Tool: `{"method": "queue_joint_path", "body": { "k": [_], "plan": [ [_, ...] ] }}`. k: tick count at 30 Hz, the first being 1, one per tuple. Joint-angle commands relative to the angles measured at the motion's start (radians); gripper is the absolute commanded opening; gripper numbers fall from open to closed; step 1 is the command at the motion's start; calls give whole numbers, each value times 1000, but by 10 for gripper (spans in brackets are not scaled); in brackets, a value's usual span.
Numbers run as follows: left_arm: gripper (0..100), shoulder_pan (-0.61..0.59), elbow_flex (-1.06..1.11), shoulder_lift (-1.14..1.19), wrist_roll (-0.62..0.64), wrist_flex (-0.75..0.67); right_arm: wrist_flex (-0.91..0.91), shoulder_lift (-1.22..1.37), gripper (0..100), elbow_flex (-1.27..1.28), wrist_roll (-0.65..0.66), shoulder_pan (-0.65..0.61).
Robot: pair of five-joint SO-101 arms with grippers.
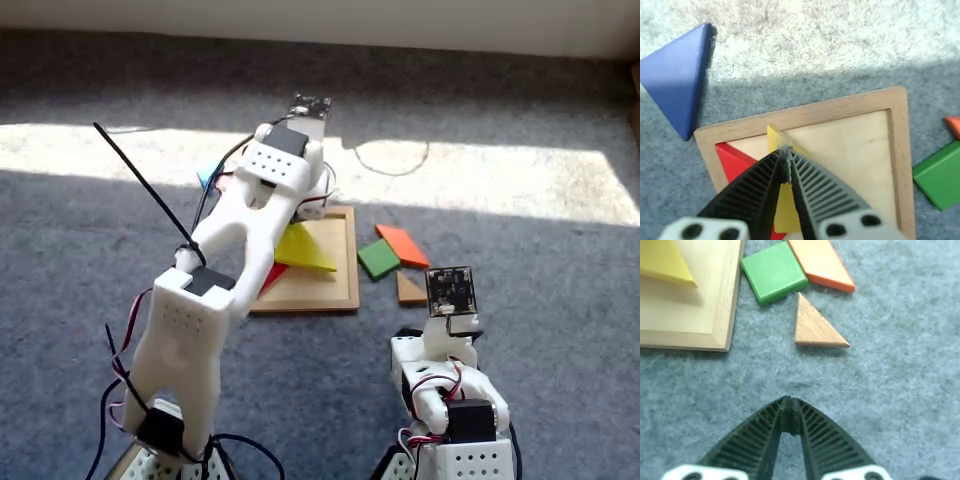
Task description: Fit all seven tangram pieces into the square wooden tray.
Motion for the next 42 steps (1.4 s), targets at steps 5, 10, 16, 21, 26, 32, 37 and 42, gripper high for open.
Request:
{"method": "queue_joint_path", "body": {
  "k": [5, 10, 16, 21, 26, 32, 37, 42],
  "plan": [
    [5, -65, -15, -27, -9, 66, 4, -15, 9, 93, 9, 12],
    [5, -61, -18, -107, -9, 138, 4, -15, 9, 93, 9, 12],
    [5, -50, -13, -239, -8, 209, 4, -15, 9, 93, 9, 18],
    [5, -1, -8, -257, -9, 275, -2, -15, 9, 93, 9, 38],
    [5, 79, 127, -259, -8, 227, -2, -15, 9, 93, 9, 39],
    [5, 139, 295, -257, -8, 49, -2, -15, 9, 93, 9, 39],
    [5, 137, 361, -257, -8, -75, -2, -15, 9, 93, 9, 39],
    [5, 153, 355, -266, -8, -120, -2, -15, 9, 93, 9, 39]
  ]
}}
